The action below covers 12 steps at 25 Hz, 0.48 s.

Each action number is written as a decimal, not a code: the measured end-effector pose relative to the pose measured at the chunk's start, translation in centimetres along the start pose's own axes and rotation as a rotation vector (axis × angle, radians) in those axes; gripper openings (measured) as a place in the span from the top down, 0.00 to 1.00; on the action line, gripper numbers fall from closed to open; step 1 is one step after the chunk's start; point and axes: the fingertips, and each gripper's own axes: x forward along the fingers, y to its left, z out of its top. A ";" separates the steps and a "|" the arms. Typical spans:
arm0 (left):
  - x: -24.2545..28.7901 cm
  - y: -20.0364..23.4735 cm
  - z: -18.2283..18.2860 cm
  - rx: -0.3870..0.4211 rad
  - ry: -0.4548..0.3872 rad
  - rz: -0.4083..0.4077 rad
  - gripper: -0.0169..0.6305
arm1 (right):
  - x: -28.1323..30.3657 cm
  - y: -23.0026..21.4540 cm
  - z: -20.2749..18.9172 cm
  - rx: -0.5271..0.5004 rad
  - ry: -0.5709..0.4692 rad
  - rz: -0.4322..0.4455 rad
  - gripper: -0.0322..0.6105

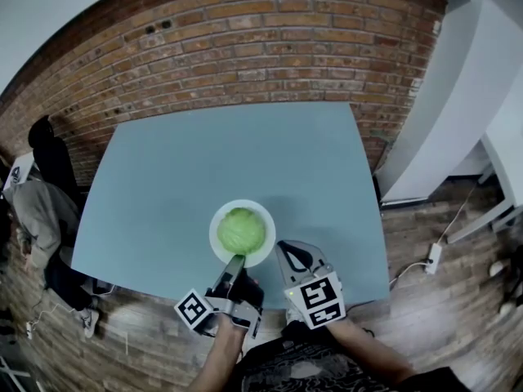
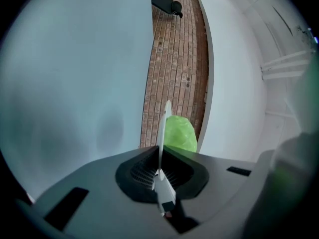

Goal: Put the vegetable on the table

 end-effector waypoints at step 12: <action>2.6 3.5 0.5 0.024 -0.024 0.051 0.96 | 2.5 -2.5 -1.2 0.011 0.033 0.053 0.94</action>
